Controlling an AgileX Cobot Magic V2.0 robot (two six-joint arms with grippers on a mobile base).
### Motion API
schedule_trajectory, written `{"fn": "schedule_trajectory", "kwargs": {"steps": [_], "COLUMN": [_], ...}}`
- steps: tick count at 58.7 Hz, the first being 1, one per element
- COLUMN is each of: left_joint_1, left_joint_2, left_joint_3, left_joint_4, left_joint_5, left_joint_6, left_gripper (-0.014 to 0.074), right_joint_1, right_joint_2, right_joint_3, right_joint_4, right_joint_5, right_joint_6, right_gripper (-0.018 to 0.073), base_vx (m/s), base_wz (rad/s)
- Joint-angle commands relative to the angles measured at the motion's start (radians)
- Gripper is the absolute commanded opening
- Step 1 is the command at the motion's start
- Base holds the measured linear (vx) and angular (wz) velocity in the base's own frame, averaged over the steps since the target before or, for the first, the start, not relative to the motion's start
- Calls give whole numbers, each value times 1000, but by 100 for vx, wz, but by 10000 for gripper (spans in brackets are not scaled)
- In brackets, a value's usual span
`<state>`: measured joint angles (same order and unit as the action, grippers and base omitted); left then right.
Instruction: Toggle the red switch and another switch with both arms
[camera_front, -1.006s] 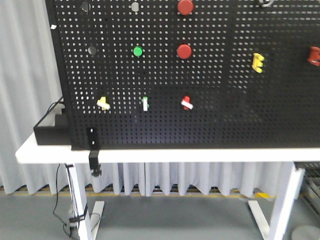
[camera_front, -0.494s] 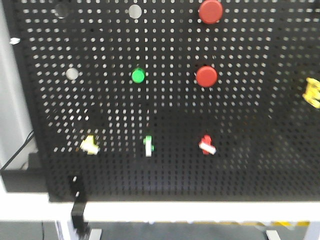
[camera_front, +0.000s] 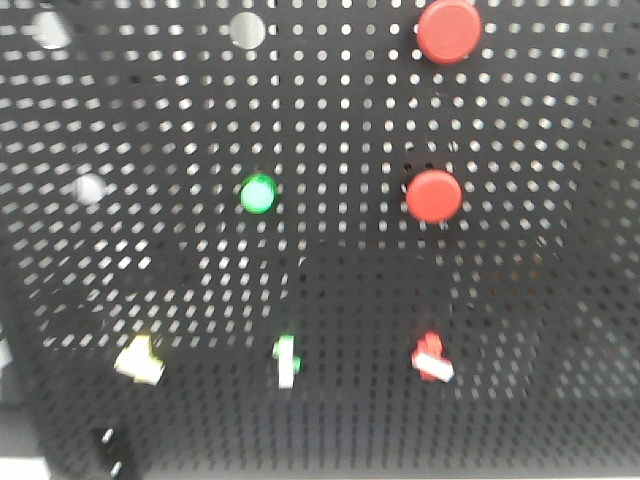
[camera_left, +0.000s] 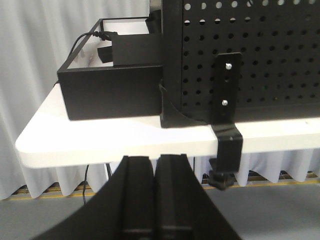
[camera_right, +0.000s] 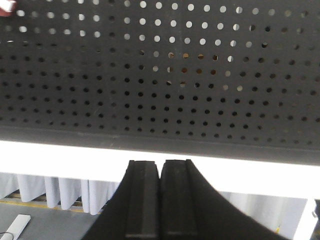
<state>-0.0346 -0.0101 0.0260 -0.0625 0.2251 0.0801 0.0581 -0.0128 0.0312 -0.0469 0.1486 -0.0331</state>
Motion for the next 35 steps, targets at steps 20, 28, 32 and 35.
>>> {"fn": "schedule_trajectory", "kwargs": {"steps": [20,28,32,35], "left_joint_1": [2,2,2,2], "left_joint_2": [2,2,2,2], "left_joint_3": [19,19,19,19], "left_joint_4": [-3,-3,-3,-3], "left_joint_5": [-81,-81,-81,-81], "left_joint_6": [-11,-11,-11,-11], "left_gripper": [2,2,2,2], "right_joint_1": [-4,-4,-4,-4], "right_joint_2": [9,9,9,9], "right_joint_3": [5,5,5,5], "right_joint_4": [-9,-9,-9,-9], "right_joint_5": [-85,-85,-85,-85], "right_joint_6": [-5,-5,-5,-5], "right_gripper": [-6,-6,-6,-6], "base_vx": [8,2,0,0], "base_wz": [-2,-1,-1,0]}}
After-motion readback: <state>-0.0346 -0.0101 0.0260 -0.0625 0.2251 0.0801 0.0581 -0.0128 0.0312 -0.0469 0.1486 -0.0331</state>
